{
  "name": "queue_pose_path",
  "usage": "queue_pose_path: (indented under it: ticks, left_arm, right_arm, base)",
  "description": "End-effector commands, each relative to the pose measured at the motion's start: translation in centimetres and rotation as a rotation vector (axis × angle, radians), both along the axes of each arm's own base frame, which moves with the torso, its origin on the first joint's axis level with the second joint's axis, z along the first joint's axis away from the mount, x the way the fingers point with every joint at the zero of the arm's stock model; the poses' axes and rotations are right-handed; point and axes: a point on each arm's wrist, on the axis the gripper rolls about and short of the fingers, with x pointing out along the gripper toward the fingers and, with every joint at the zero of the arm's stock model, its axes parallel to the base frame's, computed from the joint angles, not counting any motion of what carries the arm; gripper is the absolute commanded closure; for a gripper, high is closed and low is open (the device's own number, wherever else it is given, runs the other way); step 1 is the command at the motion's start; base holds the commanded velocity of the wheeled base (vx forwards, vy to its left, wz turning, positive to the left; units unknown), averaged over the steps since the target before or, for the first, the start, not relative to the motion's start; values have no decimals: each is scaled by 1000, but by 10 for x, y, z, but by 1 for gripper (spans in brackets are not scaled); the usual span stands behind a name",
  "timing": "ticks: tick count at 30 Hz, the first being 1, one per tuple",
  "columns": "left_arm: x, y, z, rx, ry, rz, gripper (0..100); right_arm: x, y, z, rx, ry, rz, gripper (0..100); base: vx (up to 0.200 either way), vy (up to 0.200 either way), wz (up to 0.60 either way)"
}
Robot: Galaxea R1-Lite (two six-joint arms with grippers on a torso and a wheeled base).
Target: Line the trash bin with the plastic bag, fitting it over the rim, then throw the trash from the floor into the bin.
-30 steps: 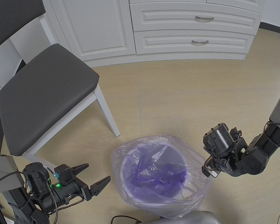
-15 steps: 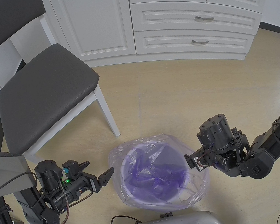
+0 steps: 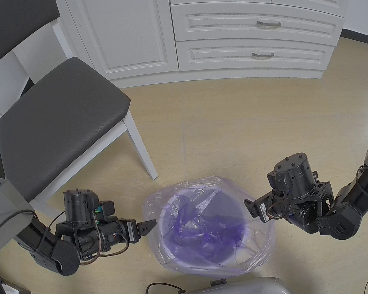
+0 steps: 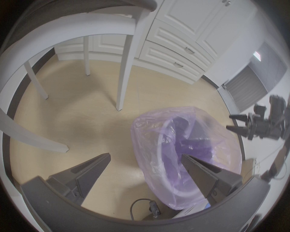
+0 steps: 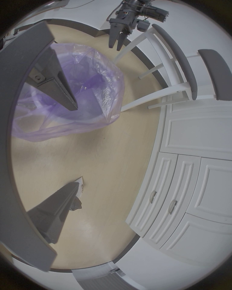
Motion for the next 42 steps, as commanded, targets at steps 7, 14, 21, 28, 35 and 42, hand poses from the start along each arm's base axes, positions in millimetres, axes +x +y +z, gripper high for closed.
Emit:
queue_pose_path:
  ticks: [7,14,21,28,35,42]
  left_arm:
    - [28,-7,20,-30,-33,119,0]
    - [35,-7,2,-15,4,123,0]
    - [45,-7,-20,3,44,133,0]
    - [58,-8,-40,60,36,193,0]
    - [73,-10,-55,112,5,282,0]
    - [81,-12,-64,112,-24,307,0]
  right_arm:
    - [17,-14,-36,-19,64,-25,0]
    - [31,-13,-42,-1,56,-50,0]
    - [50,-13,-53,47,-20,-81,0]
    - [62,-14,-54,73,-55,-98,0]
    - [79,-17,-59,122,-104,-127,0]
    - [92,-30,-67,124,-107,-164,0]
  base:
    - [0,0,0]
    - [0,0,0]
    - [0,0,0]
    - [0,0,0]
    - [0,0,0]
    - [0,0,0]
